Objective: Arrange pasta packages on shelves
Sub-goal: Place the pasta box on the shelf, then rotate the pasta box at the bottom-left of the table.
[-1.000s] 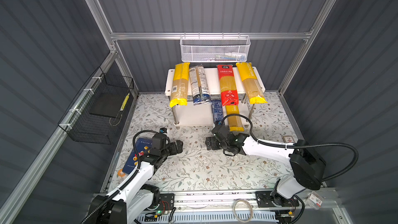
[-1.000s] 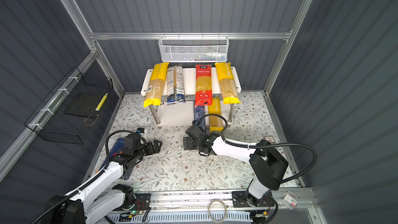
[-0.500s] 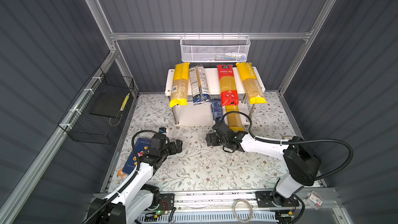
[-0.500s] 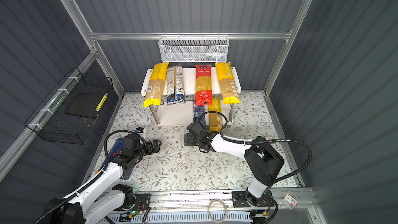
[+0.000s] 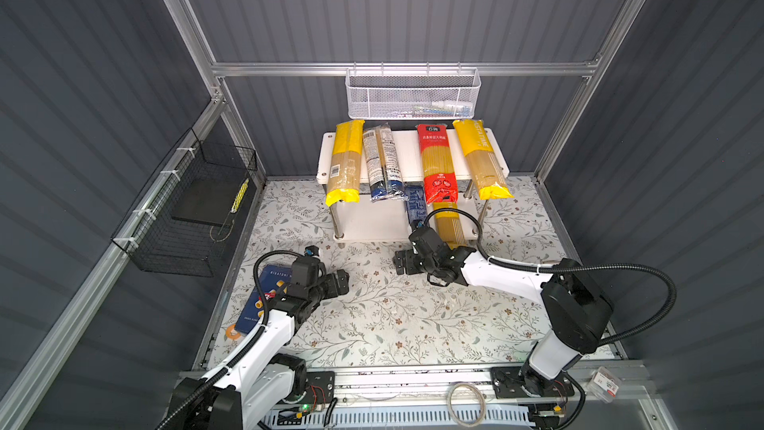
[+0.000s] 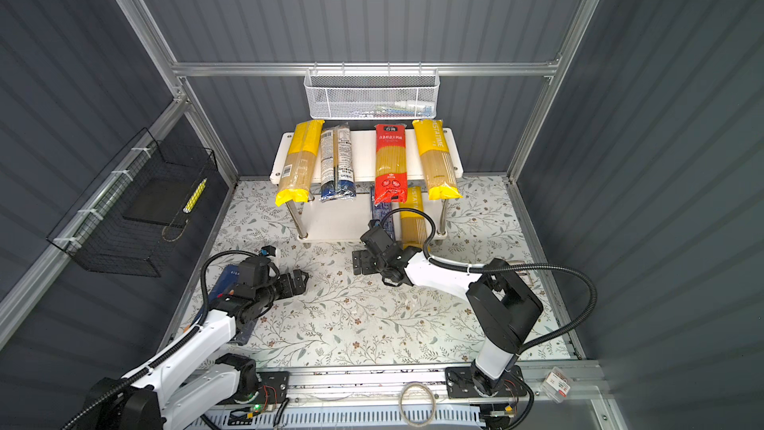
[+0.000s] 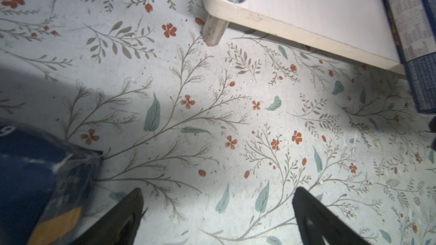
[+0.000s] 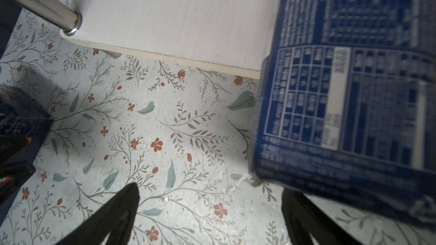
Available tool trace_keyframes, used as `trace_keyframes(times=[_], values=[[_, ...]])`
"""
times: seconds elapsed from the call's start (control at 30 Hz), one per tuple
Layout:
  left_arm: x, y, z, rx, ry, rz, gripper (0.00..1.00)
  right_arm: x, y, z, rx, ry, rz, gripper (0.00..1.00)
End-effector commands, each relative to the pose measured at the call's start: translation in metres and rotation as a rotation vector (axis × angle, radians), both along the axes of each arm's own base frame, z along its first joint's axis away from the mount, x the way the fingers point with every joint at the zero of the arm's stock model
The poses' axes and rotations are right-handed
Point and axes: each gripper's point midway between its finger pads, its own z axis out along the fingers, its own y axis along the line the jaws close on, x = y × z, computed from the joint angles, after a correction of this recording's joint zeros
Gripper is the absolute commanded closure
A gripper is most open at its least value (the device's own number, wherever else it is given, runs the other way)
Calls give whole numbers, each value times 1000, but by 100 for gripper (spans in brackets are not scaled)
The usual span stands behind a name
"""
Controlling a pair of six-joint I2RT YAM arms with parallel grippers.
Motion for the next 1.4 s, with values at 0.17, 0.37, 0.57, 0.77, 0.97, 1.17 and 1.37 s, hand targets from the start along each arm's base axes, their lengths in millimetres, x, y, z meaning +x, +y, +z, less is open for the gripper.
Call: trace_keyframes(times=[0.17,0.37,0.57,0.77,0.97,1.17,1.37], values=[[1,43,53,198,84,171,0,-54,6,13,38,-5,171,1],[0,69,66,360,161,252,0,-66,6,32,123,-57,206,1],[-6,93,59,443,163,374,0,-79,14,33,186,-51,276,1],[-5,109,65,516,133,437,0,-91,9,29,214,-57,311,1],[6,114,56,505,148,462,0,-102,-3,28,243,-69,314,1],[22,128,56,342,111,506,0,-108,-10,24,241,-68,315,1],[24,154,49,383,186,542,0,-112,-16,26,259,-81,308,1]])
